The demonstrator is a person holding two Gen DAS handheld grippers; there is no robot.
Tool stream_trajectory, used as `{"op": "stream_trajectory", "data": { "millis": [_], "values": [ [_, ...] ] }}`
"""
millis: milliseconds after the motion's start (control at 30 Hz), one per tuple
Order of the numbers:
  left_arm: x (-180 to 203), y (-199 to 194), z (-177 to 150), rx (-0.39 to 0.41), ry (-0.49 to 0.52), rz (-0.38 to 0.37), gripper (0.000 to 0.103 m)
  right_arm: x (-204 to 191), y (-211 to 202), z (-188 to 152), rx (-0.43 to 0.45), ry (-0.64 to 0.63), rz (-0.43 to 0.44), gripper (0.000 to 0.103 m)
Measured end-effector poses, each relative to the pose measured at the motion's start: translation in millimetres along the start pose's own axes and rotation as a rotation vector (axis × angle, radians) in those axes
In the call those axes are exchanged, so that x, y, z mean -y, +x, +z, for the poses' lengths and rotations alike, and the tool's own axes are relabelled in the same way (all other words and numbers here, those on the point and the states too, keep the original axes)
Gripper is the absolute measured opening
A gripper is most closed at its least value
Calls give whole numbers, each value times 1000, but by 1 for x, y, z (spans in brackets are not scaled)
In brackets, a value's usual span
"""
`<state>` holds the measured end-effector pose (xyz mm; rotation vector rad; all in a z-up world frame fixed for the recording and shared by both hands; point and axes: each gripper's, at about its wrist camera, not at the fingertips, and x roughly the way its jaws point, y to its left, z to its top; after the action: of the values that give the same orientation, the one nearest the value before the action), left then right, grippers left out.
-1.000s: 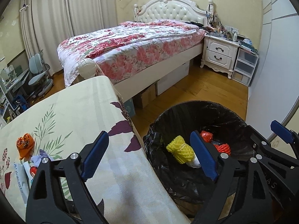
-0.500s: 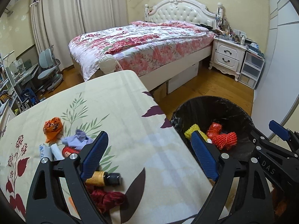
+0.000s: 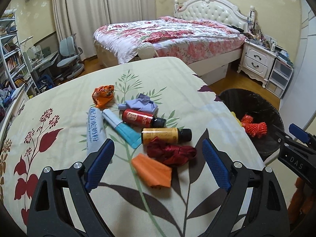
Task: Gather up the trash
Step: 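Move both open grippers back over the remaining items on the table, then close the left gripper on the orange cloth and lift it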
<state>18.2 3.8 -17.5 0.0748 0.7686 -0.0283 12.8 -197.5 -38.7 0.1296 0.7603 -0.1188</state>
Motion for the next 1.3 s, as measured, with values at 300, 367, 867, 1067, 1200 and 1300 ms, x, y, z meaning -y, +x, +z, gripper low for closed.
{"op": "stream_trajectory", "data": {
  "millis": [300,367,867,1067,1200,1300],
  "values": [
    [-12,-1,-23,-36,0,22,88,-15,-4,-10,-5,-20,33,71],
    [-13,3,-26,-48,2,27,88,-16,-4,-12,-7,-20,36,71],
    [-31,26,-33,-149,-36,-39,62,-32,-1,-16,-25,-50,57,71],
    [-37,18,-37,-129,-18,-72,34,-42,-1,-18,-33,-71,65,71],
    [-43,15,-40,-128,-20,-98,20,-51,-1,-20,-37,-93,73,71],
    [-47,12,-43,-126,-27,-109,17,-58,-1,-21,-39,-107,80,71]
  ]
}}
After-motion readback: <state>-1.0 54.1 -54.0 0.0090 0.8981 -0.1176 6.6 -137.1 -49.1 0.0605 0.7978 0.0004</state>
